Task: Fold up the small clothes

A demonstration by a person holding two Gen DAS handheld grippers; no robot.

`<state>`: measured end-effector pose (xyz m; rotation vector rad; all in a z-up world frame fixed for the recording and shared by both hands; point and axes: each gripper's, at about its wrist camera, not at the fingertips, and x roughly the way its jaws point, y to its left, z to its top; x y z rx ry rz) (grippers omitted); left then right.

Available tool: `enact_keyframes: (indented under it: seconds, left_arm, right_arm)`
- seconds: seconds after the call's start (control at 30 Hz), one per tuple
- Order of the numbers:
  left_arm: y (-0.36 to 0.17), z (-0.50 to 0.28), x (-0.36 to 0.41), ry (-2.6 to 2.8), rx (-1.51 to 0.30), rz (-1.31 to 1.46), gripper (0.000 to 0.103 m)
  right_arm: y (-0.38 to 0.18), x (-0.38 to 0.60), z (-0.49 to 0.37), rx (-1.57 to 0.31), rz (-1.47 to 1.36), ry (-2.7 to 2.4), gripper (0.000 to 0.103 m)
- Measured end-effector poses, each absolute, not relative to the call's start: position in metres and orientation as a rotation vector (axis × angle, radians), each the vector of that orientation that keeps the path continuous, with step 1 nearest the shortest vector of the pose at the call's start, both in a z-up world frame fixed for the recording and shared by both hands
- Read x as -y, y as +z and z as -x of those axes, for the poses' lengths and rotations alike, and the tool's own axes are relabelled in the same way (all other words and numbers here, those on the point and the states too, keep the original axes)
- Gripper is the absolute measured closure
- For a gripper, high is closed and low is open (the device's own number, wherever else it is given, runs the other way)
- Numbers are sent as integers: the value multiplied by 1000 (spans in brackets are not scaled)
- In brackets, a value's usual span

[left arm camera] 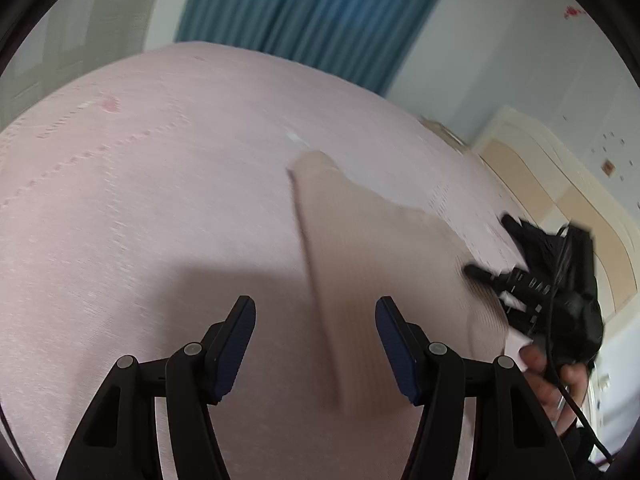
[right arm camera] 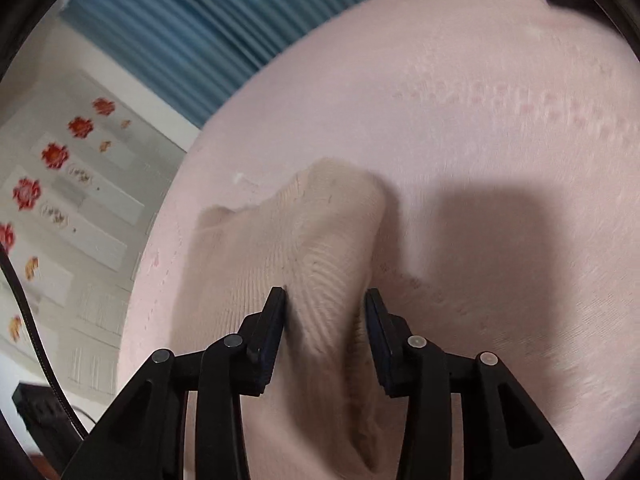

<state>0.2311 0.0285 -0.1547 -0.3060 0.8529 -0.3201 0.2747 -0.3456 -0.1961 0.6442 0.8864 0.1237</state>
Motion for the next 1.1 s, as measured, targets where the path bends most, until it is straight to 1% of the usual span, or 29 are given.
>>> enact_keyframes:
  seconds: [0.07,0.17,0.3,0.43,0.5,0.57,0.6,0.63,0.67,0.73,0.77,0.9,1.0,1.07,1.1]
  left_arm:
    - [-159,-229,-23,-351,-878,304,43]
    - [-163,-219,-16,-380,-895,262,43]
    - [-166,-195,-4,-413,-915,182,44]
    - [-175,-181,11,-459,-940,110,44]
    - [-184,-183,20,-436,-971,81,49]
    - [-190,-186,29,-411,-988,77,63]
    - [-191,-188,33,-399,-982,80,65]
    - [-190,-190,35,-384,-966,87,71]
    - [-187,-190,35,-363,-939,86,90]
    - [-179,-186,27,-348,-872,110,91]
    - [-178,-185,22,-342,-867,122,91]
    - [-189,-192,15,-310,-939,132,90]
    - [-190,-189,11,-328,-961,171,82]
    - [-186,-183,2,-349,-968,192,67]
    - [-183,-181,-2,-356,-957,201,63]
  right_arm:
    - [-179,345,-260,-826,-552,121,60]
    - [-172,339,-242,-774,-461,142,60]
    - [-169,340,-243,-801,-528,206,60]
    - [-161,342,-238,-774,-479,186,60]
    - [-162,346,-237,-790,-494,192,60]
    - [-165,346,-238,-806,-502,198,60]
    - [-166,346,-238,-811,-497,198,60]
    - [-166,343,-240,-813,-488,193,60]
    - [-167,342,-241,-814,-479,191,60]
    - [-166,337,-247,-816,-478,192,60]
    - [-166,337,-247,-815,-483,193,60]
    - [-165,332,-252,-819,-502,210,60]
    - [-166,325,-255,-825,-499,225,60]
    - [-165,318,-258,-828,-488,235,60]
    - [-164,312,-260,-831,-466,238,60]
